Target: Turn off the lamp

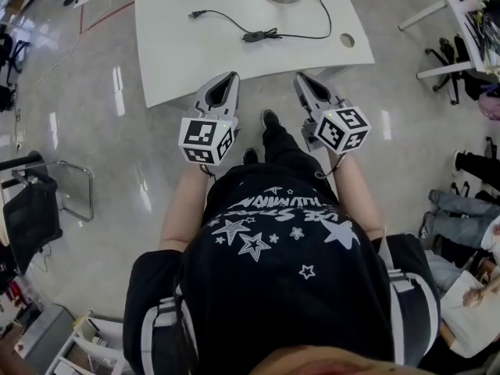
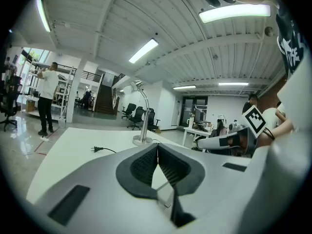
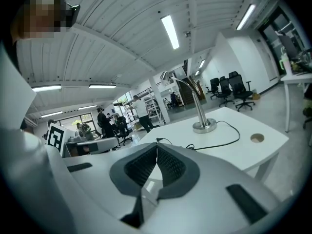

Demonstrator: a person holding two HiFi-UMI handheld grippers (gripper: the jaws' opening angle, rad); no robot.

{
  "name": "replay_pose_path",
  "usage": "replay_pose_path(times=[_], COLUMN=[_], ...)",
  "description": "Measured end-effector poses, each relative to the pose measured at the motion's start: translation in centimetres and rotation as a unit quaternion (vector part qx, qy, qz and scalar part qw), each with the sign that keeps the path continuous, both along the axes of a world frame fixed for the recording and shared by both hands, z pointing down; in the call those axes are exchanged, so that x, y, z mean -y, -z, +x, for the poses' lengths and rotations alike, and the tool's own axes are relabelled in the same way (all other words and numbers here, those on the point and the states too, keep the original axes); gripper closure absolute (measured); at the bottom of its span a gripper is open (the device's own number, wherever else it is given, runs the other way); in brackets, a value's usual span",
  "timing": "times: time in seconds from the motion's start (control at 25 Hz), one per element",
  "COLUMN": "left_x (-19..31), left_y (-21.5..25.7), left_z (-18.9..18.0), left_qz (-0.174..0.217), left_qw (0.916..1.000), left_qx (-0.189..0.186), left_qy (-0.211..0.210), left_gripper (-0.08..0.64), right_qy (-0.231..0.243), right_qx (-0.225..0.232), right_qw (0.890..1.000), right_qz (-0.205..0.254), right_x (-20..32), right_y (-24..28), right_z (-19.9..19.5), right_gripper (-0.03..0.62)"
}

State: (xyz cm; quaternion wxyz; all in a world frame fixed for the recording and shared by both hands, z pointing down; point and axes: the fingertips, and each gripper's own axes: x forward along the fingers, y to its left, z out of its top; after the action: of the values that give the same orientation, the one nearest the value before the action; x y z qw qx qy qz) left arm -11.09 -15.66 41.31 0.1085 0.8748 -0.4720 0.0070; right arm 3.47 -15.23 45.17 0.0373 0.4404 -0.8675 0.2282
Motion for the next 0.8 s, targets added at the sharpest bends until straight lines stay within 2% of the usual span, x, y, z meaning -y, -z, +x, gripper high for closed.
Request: replay_pose_path(times=[0.2,0.44,0.8], left_x=[2.7,7.0,13.0], left_y=[-0.9,-2.4,-6.0], left_z=[-0.3,0.7,1.5], left_qz=[-0.013,-0.02,-0.052], left_qw=[0.9997,0.999,0.9956], left_qx=[0.013,0.039,0.076], left_qy=[0.017,-0.005,-0.014], left_gripper=[0.551,0.551,0.549], right_qy=[0.015,0.043,0.085], right_qx=[0.01,0.009,-0.001], right_qw=[1.0,0.999,0.996], right_qz=[-0.006,-0.014,-0.037], right_x=[3.5,9.2,16.0], right_y=[-0.8,-1.5,-3.4], right_z=[-0.4,-0.9,-1.2], right_gripper=[0.586,0.586,0.586])
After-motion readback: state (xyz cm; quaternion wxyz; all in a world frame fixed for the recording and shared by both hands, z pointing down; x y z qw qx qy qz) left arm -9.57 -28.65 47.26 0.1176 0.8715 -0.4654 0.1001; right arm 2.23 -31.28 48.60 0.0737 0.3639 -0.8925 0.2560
